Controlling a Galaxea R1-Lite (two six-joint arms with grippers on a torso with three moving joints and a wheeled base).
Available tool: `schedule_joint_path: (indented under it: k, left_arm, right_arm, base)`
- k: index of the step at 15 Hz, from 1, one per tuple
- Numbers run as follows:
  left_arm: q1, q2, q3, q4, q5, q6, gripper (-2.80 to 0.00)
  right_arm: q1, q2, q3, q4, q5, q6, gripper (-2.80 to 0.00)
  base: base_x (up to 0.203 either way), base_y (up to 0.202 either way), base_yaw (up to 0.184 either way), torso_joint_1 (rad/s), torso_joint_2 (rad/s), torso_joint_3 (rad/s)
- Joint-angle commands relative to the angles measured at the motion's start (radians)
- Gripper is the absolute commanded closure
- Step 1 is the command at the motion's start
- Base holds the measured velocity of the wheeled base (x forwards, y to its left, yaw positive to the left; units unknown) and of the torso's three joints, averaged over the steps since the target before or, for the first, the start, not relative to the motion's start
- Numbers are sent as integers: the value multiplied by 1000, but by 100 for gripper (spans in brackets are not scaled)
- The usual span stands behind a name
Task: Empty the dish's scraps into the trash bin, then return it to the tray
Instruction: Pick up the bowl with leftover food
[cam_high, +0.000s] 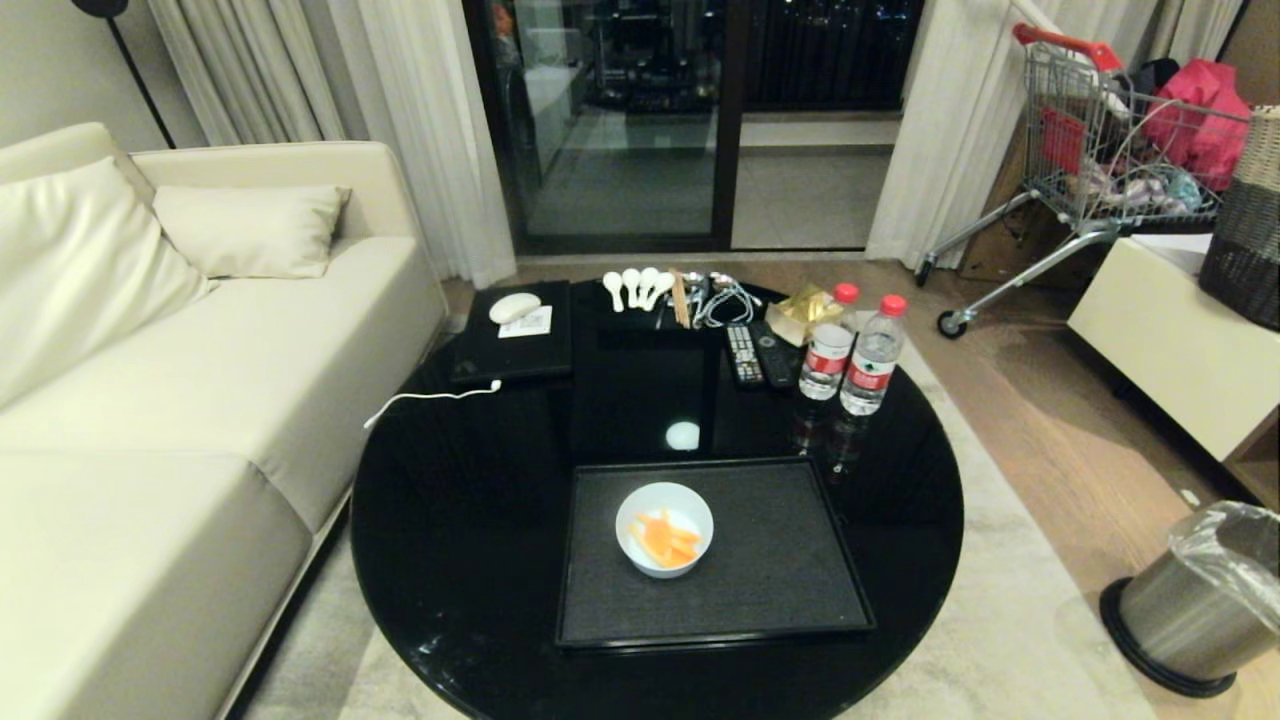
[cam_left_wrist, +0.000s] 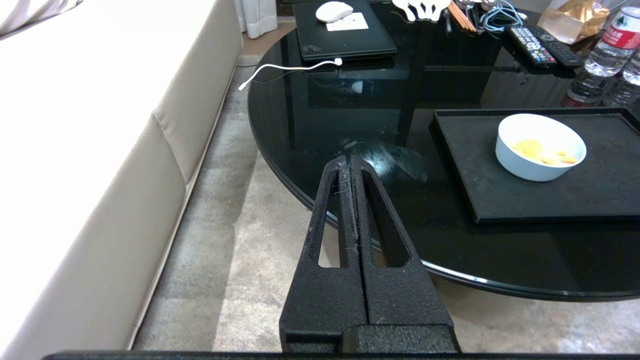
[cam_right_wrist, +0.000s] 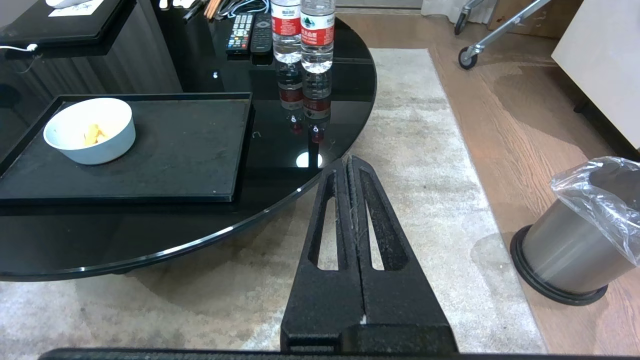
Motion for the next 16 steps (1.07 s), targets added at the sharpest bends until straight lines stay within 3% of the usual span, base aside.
schedule_joint_path:
  k: [1, 9, 12, 16]
  left_arm:
    - [0, 0, 0, 0, 0, 0, 0]
    - [0, 0, 0, 0, 0, 0, 0]
    - [0, 0, 0, 0, 0, 0, 0]
    - [0, 0, 0, 0, 0, 0, 0]
  right_arm:
    - [0, 0, 0, 0, 1, -1, 0]
    - [0, 0, -2, -3, 1, -35, 0]
    - [0, 20, -104, 33, 48, -62, 0]
    - [0, 216, -269, 77, 118, -118, 0]
  base:
    - [0, 0, 0, 0, 0, 0]
    - [0, 0, 0, 0, 0, 0]
    - [0, 0, 0, 0, 0, 0]
    - [0, 0, 0, 0, 0, 0]
